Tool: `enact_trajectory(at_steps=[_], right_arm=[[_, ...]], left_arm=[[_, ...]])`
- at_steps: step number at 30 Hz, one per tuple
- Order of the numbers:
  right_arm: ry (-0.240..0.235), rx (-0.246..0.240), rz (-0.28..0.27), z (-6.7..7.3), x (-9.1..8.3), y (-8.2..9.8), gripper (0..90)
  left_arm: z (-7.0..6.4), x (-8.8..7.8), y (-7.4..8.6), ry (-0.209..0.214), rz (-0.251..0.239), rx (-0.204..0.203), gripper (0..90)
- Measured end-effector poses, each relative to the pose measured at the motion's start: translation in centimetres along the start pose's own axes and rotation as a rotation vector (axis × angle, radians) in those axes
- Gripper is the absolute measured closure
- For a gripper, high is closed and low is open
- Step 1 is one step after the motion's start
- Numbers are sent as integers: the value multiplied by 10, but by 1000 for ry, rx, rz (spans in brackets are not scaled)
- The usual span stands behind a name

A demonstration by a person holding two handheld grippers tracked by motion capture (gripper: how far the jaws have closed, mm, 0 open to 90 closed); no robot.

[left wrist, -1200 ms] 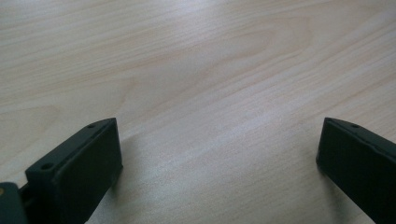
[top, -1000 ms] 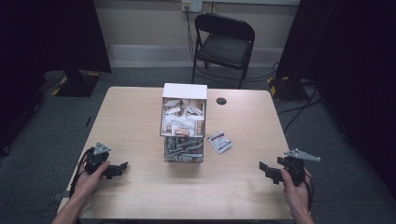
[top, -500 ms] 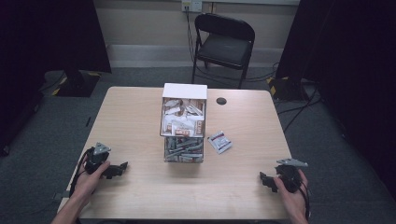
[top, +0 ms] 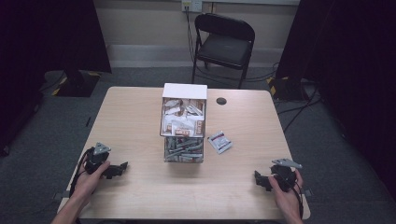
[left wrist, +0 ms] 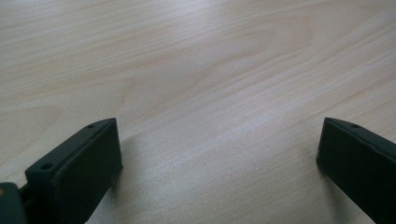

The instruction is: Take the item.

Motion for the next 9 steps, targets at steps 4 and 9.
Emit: enact_trajectory(at_steps=[4,9], right_arm=[[4,2,-1,0,1,-1,0],[6,5,-1,0,2,-1,0]], left_arm=[[0,0,0,0,0,0,0],[0,0,0,1,0,0,0]])
Point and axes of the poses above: each handheld gripper's, and its own axes: x roughly forward along the jaws, y roughly out of its underside, z roughly to its left, the point moved 4 cm from there along x, roughly forward along the jaws, and after that the axes turned 3 degrees about -z, right-handed, at the moved point
